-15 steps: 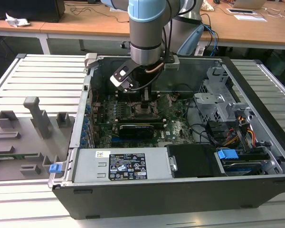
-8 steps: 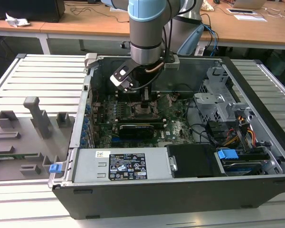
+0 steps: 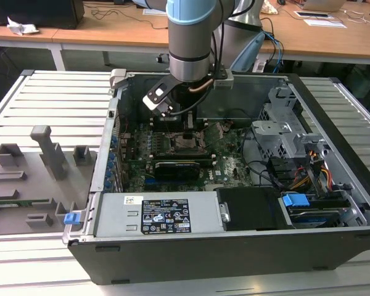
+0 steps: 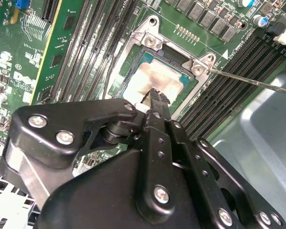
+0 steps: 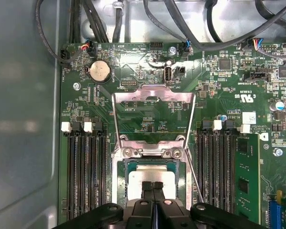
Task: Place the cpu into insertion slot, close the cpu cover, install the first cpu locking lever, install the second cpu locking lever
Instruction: 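Close the cpu cover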
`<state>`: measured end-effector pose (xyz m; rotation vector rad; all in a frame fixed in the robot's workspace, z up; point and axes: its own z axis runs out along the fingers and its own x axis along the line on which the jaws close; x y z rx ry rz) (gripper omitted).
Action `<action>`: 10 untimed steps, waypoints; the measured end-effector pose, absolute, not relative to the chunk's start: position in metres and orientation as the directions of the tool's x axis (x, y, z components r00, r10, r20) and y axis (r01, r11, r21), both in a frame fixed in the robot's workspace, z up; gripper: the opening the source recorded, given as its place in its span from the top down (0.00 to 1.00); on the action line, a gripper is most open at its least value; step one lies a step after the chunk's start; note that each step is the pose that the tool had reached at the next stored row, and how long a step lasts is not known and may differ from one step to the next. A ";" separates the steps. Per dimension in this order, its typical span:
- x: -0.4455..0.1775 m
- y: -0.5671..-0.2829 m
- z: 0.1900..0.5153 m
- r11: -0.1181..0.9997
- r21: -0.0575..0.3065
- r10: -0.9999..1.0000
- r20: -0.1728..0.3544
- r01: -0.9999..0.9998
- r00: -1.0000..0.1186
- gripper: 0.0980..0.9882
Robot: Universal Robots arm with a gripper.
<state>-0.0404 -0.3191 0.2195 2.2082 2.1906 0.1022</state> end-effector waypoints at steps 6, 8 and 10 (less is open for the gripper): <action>-0.040 -0.319 0.221 -0.009 0.067 1.000 0.026 0.998 0.007 0.99; -0.040 -0.319 0.222 -0.009 0.067 1.000 0.026 0.998 0.008 0.99; -0.040 -0.319 0.222 -0.009 0.067 1.000 0.026 0.998 0.008 0.99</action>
